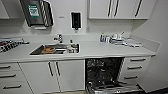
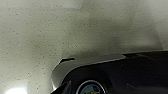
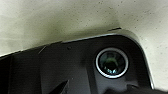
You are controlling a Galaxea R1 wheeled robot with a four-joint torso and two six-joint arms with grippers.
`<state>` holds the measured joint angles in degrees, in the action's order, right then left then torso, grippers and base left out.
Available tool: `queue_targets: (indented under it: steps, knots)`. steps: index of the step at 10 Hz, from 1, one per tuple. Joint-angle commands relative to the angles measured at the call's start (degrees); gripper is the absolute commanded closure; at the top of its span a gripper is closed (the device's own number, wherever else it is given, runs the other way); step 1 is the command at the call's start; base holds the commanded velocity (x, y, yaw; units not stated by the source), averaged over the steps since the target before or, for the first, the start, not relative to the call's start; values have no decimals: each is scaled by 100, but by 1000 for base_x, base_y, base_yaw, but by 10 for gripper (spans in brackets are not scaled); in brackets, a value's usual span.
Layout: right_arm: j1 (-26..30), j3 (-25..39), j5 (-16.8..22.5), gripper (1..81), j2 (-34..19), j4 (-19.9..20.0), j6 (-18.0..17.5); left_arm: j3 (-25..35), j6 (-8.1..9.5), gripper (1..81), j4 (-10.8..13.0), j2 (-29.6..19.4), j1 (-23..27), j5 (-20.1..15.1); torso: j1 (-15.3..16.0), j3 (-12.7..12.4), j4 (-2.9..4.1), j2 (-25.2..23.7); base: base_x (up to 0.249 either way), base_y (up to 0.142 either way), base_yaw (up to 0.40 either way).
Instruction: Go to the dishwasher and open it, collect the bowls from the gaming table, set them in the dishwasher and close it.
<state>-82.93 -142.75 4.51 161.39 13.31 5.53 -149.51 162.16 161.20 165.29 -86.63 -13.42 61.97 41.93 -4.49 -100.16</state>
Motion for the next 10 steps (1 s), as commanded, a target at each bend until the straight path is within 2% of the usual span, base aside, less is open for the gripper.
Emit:
queue_targets:
  steps: [1, 3, 4, 6, 8, 9, 10]
  knots:
    - [220, -67, 366, 10, -105, -22, 18, -176, 284, 10, 380, 92, 132, -328, 0, 0, 0, 0, 0, 0, 0]
    - [193, -314, 366, 10, 10, 5, 9, -176, 284, 10, 380, 162, 106, -319, 0, 0, 0, 0, 0, 0, 0]
    - [193, -401, 366, 10, 54, 14, 9, -184, 284, 10, 380, 171, 115, -319, -369, -2, 0, 573, 0, 0, 0]
    - [202, -428, 366, 10, 80, 14, 0, -184, 284, 10, 380, 162, 115, -319, -431, -2, 0, 661, 0, 0, 0]
    - [202, -437, 366, 10, 106, 14, -9, -255, 284, 10, 380, 198, 132, -319, -664, -2, 0, 1023, 0, 0, 0]
    - [193, -437, 366, 10, 133, -4, -9, -272, 284, 10, 380, 206, 141, -319, -1145, -2, 0, 1769, 0, 0, 0]
    - [193, -472, 366, 10, 194, -13, 0, -316, 284, 10, 380, 224, 150, -319, -918, -2, 0, 1417, 0, 0, 0]
